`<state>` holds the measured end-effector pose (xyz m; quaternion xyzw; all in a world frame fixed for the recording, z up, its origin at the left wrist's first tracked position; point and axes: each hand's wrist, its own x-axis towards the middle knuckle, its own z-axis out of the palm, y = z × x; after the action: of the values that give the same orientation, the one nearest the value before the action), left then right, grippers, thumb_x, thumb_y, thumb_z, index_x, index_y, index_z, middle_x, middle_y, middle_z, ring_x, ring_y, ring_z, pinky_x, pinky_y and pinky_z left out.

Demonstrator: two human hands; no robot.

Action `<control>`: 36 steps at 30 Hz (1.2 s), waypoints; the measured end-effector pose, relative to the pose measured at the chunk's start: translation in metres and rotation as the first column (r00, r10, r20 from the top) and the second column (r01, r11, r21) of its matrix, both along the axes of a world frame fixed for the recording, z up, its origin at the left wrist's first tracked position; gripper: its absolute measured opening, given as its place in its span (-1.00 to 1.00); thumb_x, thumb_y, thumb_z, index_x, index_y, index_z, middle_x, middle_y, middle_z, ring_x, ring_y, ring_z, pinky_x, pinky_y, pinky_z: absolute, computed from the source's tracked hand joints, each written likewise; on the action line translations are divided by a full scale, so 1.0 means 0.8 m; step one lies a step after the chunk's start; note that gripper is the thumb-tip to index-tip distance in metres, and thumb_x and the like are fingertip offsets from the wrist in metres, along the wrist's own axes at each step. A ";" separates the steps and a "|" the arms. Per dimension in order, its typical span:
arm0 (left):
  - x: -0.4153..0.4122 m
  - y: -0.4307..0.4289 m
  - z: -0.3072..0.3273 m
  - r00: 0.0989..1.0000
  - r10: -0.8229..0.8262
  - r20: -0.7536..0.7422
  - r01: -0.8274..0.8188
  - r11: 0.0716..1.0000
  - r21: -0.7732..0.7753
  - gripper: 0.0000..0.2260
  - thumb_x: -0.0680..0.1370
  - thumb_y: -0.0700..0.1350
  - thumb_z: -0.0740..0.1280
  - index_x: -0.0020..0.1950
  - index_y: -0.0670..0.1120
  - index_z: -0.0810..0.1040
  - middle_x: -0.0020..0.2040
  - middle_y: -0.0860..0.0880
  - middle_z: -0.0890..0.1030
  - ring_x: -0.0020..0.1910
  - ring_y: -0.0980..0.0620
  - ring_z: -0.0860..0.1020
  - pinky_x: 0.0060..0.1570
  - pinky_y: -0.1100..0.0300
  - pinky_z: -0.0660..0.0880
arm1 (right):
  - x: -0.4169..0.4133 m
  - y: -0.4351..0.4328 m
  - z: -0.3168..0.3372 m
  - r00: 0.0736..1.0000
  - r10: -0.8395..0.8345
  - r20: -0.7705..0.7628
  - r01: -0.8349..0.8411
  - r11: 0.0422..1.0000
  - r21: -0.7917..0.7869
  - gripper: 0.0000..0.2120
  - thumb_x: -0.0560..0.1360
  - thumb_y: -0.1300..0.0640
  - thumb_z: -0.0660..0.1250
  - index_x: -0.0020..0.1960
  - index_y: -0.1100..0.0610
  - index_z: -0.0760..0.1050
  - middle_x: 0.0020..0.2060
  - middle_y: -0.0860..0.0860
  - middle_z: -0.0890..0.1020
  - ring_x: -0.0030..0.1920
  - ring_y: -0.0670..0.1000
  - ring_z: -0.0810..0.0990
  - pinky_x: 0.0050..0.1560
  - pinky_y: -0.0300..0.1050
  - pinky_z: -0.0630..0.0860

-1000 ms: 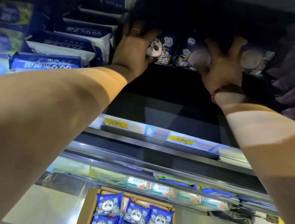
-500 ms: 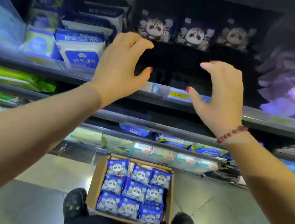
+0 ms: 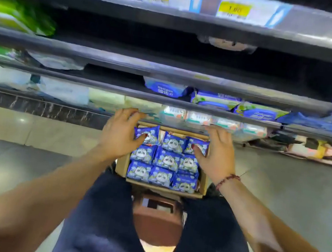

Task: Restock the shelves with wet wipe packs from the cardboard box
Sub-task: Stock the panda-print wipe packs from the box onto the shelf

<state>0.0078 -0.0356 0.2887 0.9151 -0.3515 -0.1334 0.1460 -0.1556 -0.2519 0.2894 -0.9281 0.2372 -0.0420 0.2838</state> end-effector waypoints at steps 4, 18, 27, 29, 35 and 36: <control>-0.009 0.019 -0.108 0.968 0.172 -0.183 -0.147 0.979 0.140 -0.49 0.38 0.07 0.39 0.26 -0.14 0.49 0.21 -0.19 0.50 0.22 -0.26 0.42 0.14 -0.10 0.44 | -0.009 0.010 -0.104 0.985 -0.072 -0.155 0.090 0.989 0.113 -0.52 0.41 0.10 0.41 0.30 0.13 0.42 0.18 0.15 0.44 0.24 0.21 0.38 0.23 0.14 0.41; 0.000 0.019 -0.413 0.719 0.487 -0.496 -0.537 0.842 0.048 -0.37 0.35 0.05 0.52 0.38 0.07 0.39 0.29 -0.11 0.41 0.24 -0.07 0.46 0.29 0.05 0.41 | 0.040 0.027 -0.416 0.931 -0.133 -0.339 0.249 0.912 0.327 -0.43 0.48 0.06 0.38 0.44 -0.04 0.27 0.33 0.17 0.30 0.30 0.13 0.37 0.09 -0.27 0.28; 0.020 0.003 -0.477 0.599 0.532 -0.599 -0.665 0.747 -0.002 -0.30 0.37 -0.05 0.55 0.44 0.06 0.32 0.22 0.04 0.47 0.14 0.02 0.51 0.17 0.00 0.51 | 0.064 0.040 -0.474 0.926 -0.171 -0.336 0.295 0.884 0.363 -0.37 0.46 0.03 0.40 0.47 -0.07 0.24 0.28 0.21 0.33 0.21 0.21 0.45 0.17 -0.12 0.39; 0.026 -0.002 -0.484 0.591 0.534 -0.605 -0.677 0.736 -0.012 -0.26 0.36 0.00 0.56 0.46 0.12 0.30 0.31 0.00 0.46 0.17 0.04 0.51 0.18 0.06 0.50 | 0.067 0.042 -0.477 0.926 -0.183 -0.330 0.308 0.872 0.381 -0.37 0.47 0.03 0.39 0.48 -0.09 0.23 0.30 0.23 0.31 0.23 0.22 0.45 0.22 -0.08 0.38; 0.040 -0.013 -0.487 0.631 0.542 -0.555 -0.633 0.773 0.036 -0.32 0.36 0.02 0.55 0.43 0.12 0.36 0.31 -0.02 0.45 0.18 -0.04 0.48 0.22 0.06 0.44 | 0.072 0.037 -0.488 0.917 -0.191 -0.351 0.328 0.862 0.388 -0.33 0.46 0.02 0.42 0.49 -0.07 0.21 0.25 0.23 0.48 0.34 0.22 0.36 0.30 0.00 0.37; 0.038 -0.013 -0.487 0.647 0.538 -0.541 -0.630 0.777 0.020 -0.34 0.36 0.00 0.56 0.41 0.10 0.39 0.30 -0.02 0.48 0.17 -0.04 0.49 0.22 0.05 0.44 | 0.073 0.035 -0.488 0.921 -0.194 -0.337 0.327 0.857 0.399 -0.35 0.45 0.05 0.43 0.47 -0.05 0.26 0.22 0.20 0.52 0.36 0.22 0.33 0.30 0.02 0.38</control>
<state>0.0385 -0.0456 -0.1010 0.8919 0.0060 -0.2894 0.3474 -0.0970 -0.2241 -0.1013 -0.7927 0.4033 0.1093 0.4439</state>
